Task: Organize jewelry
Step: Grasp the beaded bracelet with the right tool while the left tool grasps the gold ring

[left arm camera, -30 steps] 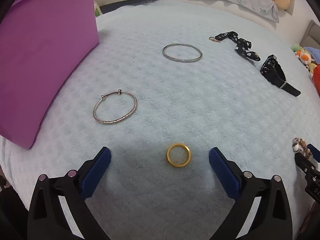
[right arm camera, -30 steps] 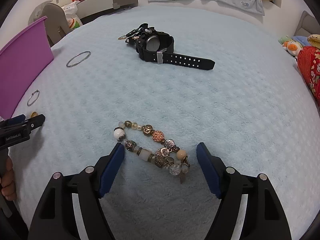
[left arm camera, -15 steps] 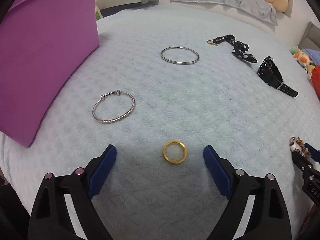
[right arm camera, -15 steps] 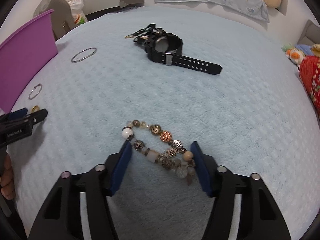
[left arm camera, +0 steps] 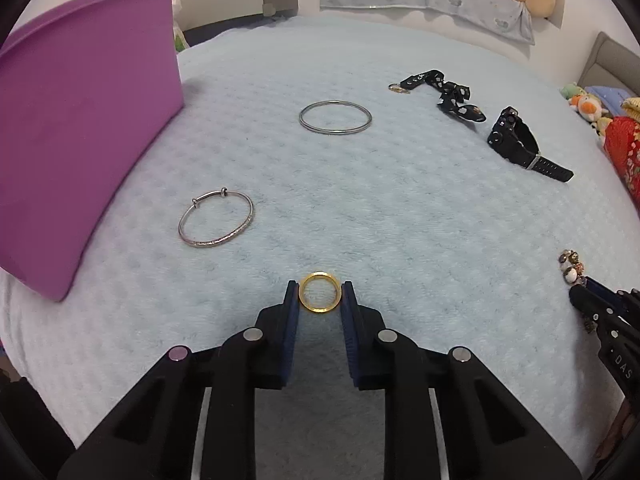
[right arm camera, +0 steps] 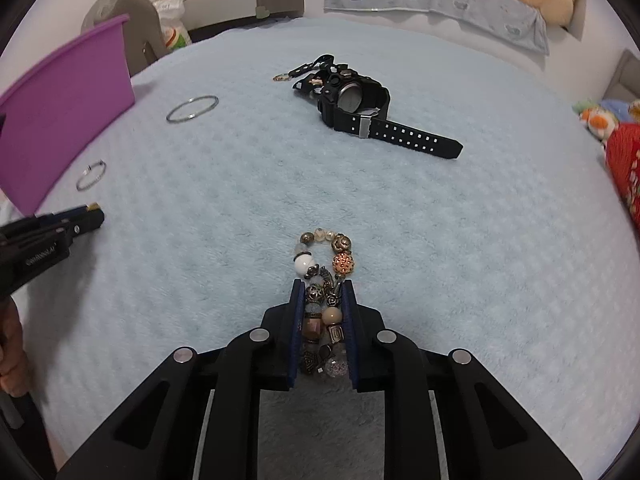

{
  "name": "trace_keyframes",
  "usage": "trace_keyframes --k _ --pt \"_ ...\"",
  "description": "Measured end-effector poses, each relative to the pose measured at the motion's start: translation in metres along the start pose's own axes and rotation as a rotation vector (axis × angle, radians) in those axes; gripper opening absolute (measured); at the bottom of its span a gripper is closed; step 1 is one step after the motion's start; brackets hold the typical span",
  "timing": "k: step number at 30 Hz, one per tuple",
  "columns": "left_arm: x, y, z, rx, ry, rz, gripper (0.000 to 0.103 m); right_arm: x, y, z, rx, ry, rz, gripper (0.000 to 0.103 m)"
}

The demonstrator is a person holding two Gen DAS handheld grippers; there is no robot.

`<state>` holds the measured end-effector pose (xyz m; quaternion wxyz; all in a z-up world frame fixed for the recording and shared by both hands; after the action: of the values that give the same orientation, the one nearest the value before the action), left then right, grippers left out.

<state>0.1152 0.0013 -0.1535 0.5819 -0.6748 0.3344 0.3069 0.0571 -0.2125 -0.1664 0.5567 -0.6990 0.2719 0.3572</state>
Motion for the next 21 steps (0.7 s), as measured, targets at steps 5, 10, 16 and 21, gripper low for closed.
trace_keyframes --k 5,10,16,21 --pt "-0.007 0.0 0.003 -0.02 0.026 0.006 0.021 -0.006 0.001 -0.001 0.042 -0.034 -0.013 0.017" --pt "-0.018 0.0 0.004 -0.027 0.054 0.007 0.021 -0.014 0.0 -0.001 0.068 -0.052 -0.024 0.017" --pt "-0.037 -0.005 0.005 -0.04 0.07 -0.014 0.021 -0.027 0.0 0.0 0.094 -0.06 -0.034 0.017" --pt "-0.054 -0.009 0.002 -0.04 0.093 -0.042 0.021 -0.04 0.002 0.004 0.098 -0.054 -0.045 0.017"
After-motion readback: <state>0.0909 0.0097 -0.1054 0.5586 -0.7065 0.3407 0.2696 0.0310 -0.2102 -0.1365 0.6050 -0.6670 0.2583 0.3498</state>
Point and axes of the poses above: each gripper's, at about its wrist camera, not at the fingertips, and x roughly the way its jaws point, z to its left, y to its underside, the point moved 5 cm from there along x, roughly the way its jaws point, and after that the axes turned 13 degrees about -x, right-handed, at the moved point
